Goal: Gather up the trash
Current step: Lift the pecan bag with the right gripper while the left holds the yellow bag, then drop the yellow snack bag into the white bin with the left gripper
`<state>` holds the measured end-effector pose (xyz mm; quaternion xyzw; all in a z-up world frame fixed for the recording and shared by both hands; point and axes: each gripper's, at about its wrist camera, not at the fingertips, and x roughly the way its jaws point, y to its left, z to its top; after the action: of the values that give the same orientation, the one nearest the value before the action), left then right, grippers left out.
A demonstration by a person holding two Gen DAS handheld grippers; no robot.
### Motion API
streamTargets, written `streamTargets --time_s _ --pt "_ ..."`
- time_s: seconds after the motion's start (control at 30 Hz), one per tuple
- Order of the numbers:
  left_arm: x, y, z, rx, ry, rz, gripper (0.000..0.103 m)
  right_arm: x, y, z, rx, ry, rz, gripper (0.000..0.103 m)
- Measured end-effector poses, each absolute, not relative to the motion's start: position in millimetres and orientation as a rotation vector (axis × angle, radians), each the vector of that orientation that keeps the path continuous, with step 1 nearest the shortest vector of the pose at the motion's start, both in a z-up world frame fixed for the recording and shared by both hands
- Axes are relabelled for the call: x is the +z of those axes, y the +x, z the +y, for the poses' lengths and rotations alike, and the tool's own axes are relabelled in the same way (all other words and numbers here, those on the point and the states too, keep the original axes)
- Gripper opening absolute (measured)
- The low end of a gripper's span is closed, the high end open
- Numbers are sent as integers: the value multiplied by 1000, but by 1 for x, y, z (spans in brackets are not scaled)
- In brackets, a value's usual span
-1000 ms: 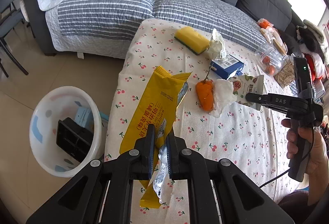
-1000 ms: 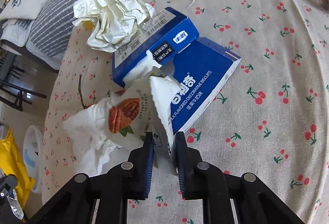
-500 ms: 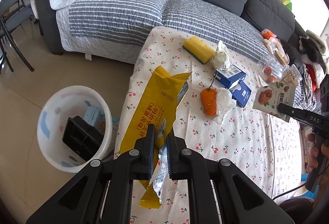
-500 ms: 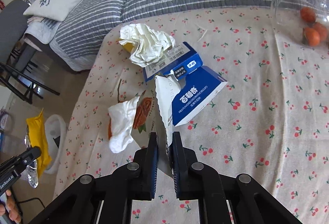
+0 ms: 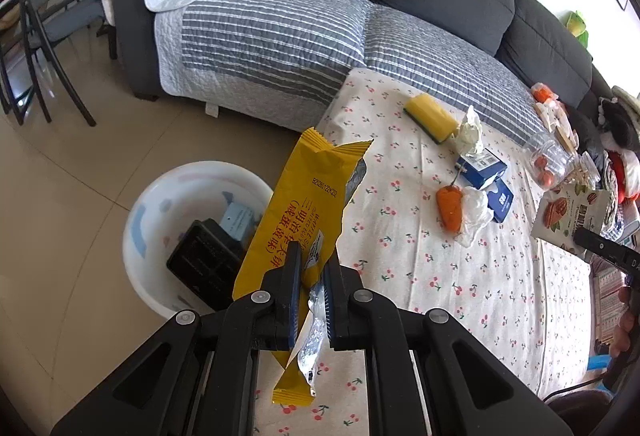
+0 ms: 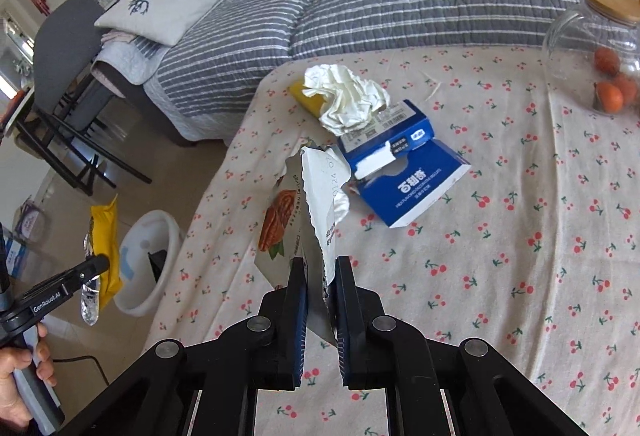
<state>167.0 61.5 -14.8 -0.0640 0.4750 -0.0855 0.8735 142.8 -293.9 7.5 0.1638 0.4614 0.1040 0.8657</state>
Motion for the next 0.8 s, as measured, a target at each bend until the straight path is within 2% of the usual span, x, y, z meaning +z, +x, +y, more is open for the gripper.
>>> streamTargets --time_s 0.43,0.53,0.57,0.63,0.67,0.7,0.8 --pt "-40 176 129 -41 -161 1008 11 -2 155 -231 312 284 981 11" --pt "-48 182 139 -30 -175 1005 14 -6 158 -220 326 268 987 11" --pt "-50 183 142 -30 -177 1008 19 -7 159 -216 328 265 990 11" --pt "-55 186 146 -16 -187 1015 42 -11 162 -209 335 262 999 11" --pt "-56 187 147 -5 -190 1015 60 -13 163 -206 338 260 1002 11" --pt "-56 187 149 10 -188 1013 68 -14 164 -203 342 257 1004 11" --pt "-55 185 153 27 -186 1022 71 -15 165 -195 355 247 1007 11"
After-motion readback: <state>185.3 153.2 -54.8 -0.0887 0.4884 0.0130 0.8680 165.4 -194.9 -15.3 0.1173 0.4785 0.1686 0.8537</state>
